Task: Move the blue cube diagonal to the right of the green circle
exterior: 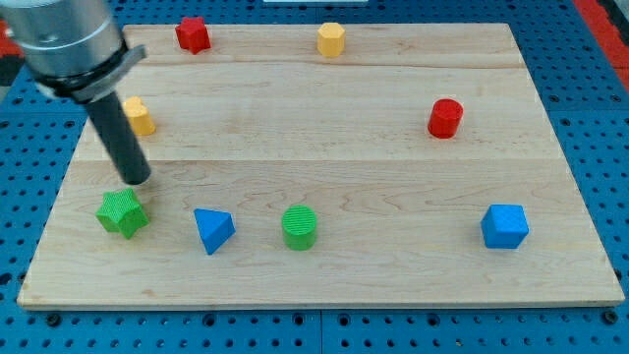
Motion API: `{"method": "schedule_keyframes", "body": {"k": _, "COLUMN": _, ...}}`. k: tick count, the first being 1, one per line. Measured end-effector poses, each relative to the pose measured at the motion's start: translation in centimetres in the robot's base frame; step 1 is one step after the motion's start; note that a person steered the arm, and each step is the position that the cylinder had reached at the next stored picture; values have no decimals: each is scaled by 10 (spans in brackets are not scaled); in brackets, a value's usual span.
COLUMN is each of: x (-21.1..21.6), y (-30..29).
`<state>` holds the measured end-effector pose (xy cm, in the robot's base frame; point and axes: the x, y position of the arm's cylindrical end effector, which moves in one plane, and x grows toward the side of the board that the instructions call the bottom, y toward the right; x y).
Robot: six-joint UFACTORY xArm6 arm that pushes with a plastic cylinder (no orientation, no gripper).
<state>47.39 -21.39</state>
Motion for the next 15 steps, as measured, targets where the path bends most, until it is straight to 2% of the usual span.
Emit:
{"method": "schedule_keyframes", "body": {"k": 2, "x": 31, "y": 0}}
{"method": "schedule_keyframes", "body": {"k": 3, "x": 29, "y": 26}}
{"method": "schedule_keyframes", "body": {"k": 5, "x": 12, "y": 139}}
{"method": "schedule_keyframes", "body": {"k": 7, "x": 11, "y": 306}}
{"method": "schedule_keyframes", "body": {"k": 8, "x": 21, "y": 359}}
{"method": "schedule_keyframes", "body": {"k": 9, "x": 35, "y": 392}}
{"method": "schedule_keyframes", "body": {"k": 11, "x": 37, "y": 450}}
{"method": "schedule_keyframes", "body": {"k": 12, "x": 54, "y": 498}}
{"method": "schedule_keyframes", "body": {"k": 13, "x": 71, "y": 504}}
{"method": "schedule_keyframes", "body": {"k": 15, "x": 79, "y": 383}}
